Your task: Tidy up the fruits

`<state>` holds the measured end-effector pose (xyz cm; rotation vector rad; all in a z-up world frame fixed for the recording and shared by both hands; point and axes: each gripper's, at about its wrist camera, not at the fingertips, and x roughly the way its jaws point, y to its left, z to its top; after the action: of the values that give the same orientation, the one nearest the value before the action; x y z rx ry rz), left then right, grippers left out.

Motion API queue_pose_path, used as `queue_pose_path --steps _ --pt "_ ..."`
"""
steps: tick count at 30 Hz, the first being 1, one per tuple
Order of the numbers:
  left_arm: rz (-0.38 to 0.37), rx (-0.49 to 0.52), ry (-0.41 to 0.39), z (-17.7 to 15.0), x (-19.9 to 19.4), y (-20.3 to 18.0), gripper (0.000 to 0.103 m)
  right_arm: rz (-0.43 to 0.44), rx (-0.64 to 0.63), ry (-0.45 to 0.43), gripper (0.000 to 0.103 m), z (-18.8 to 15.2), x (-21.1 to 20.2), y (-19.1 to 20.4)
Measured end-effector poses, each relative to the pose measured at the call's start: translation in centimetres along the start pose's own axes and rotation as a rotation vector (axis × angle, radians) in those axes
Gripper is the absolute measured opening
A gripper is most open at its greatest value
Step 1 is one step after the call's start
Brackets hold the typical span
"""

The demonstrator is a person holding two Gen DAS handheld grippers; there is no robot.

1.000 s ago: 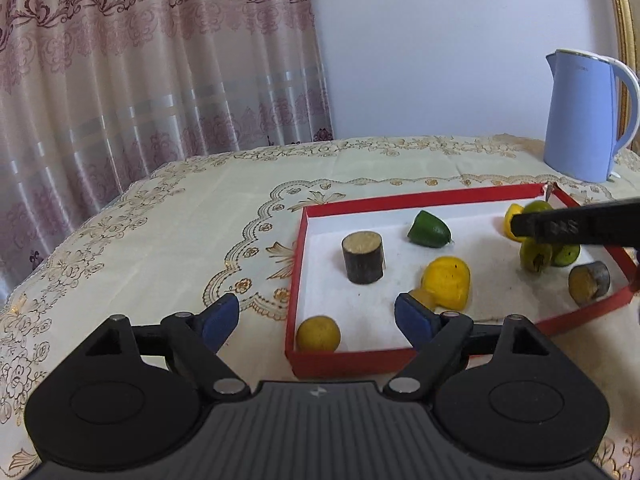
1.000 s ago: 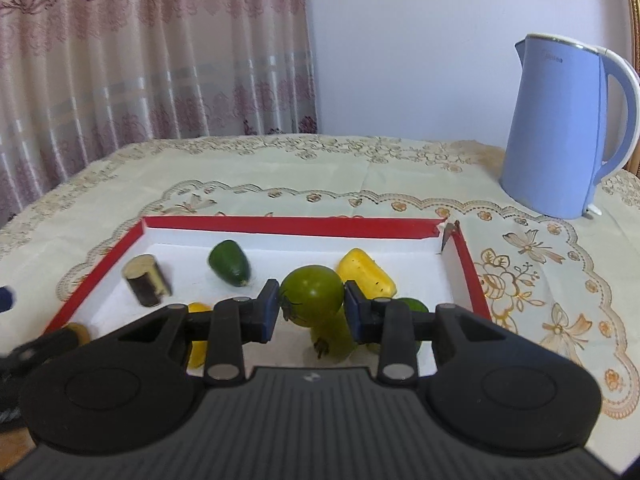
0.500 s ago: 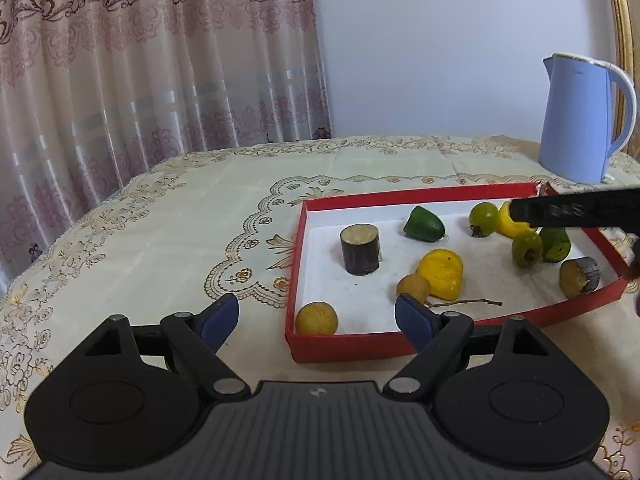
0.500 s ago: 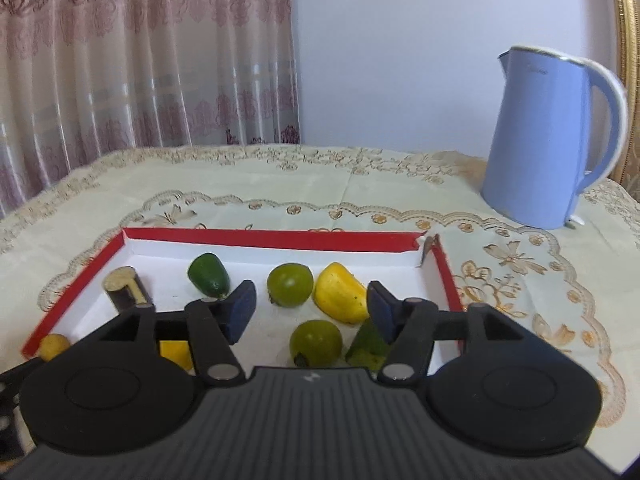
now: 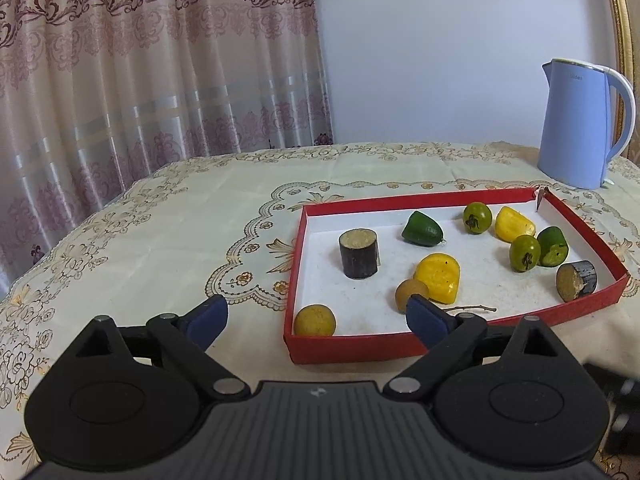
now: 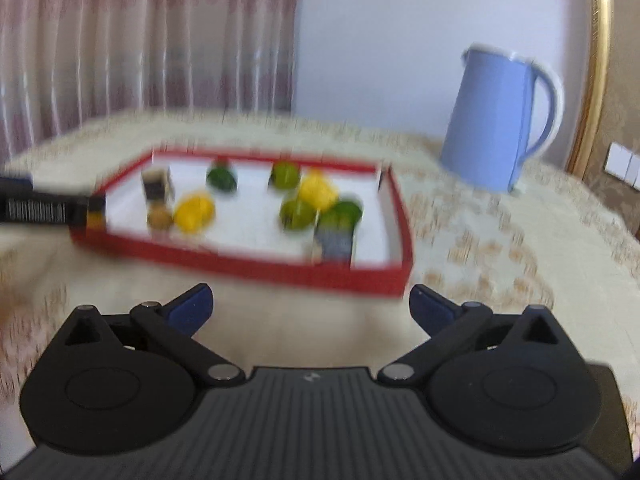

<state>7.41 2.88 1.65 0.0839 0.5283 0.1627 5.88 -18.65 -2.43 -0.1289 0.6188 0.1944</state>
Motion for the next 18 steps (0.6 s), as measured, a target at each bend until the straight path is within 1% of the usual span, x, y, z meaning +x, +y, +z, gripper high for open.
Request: queue_pose_path --steps 3,6,8,12,18 --pt "-0.004 -0.005 0.005 0.0 0.0 0.0 0.097 -0.011 -0.012 0.010 0.103 -0.3 0.5 0.1" --pt "-0.013 -0.005 0.013 -0.1 0.1 0.0 0.097 -0.046 -0.043 0.008 0.103 -0.2 1.1 0.4" --pt "-0.016 -0.005 0.015 -0.2 0.1 0.0 0.097 -0.027 -0.051 0.034 0.103 -0.2 1.8 0.6" --pt "-0.026 -0.005 0.021 -0.2 0.2 -0.2 0.097 0.004 -0.010 0.024 0.103 -0.7 2.3 0.3" --pt "-0.042 -0.015 0.023 -0.3 0.4 -0.2 0.097 0.034 0.038 0.052 0.103 -0.7 3.0 -0.4"
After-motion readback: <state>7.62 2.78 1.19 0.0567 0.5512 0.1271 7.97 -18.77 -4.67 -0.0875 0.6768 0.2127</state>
